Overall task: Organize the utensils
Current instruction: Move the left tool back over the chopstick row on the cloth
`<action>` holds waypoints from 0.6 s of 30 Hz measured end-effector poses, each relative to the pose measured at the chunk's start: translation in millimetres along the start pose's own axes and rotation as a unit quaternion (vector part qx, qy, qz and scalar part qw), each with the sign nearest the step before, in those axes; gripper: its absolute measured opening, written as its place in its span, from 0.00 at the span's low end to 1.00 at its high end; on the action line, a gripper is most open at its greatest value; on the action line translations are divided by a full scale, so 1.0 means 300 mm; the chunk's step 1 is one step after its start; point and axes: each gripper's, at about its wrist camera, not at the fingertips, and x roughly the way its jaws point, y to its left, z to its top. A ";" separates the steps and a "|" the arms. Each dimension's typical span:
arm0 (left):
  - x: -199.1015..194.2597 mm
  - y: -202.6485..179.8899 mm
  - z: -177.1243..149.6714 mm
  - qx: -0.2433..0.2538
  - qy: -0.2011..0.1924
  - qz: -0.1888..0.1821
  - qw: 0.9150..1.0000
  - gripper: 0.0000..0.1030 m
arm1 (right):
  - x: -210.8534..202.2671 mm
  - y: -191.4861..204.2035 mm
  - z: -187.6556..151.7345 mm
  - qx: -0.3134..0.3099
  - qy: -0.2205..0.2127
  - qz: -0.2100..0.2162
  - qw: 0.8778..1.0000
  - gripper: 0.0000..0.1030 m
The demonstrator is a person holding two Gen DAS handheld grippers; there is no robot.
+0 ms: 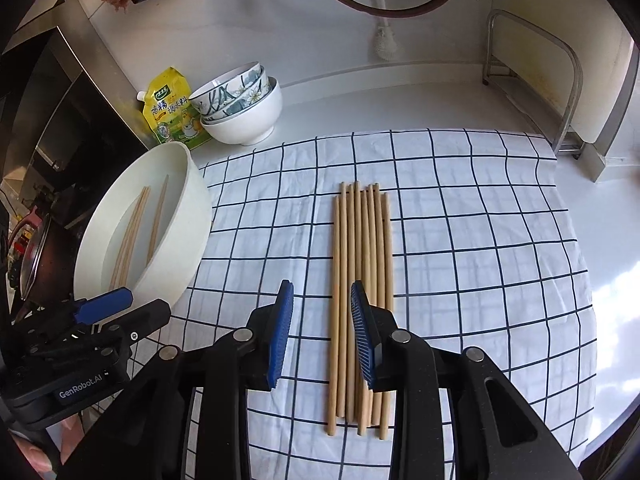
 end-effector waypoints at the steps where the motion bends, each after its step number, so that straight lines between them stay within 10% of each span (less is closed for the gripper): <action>1: 0.007 -0.009 -0.002 0.000 0.002 0.000 1.000 0.56 | 0.005 -0.017 -0.004 0.001 0.003 -0.001 1.000 0.28; 18: 0.166 -0.175 -0.045 0.026 0.035 -0.004 0.999 0.58 | 0.115 -0.201 -0.089 0.018 0.045 -0.017 0.999 0.29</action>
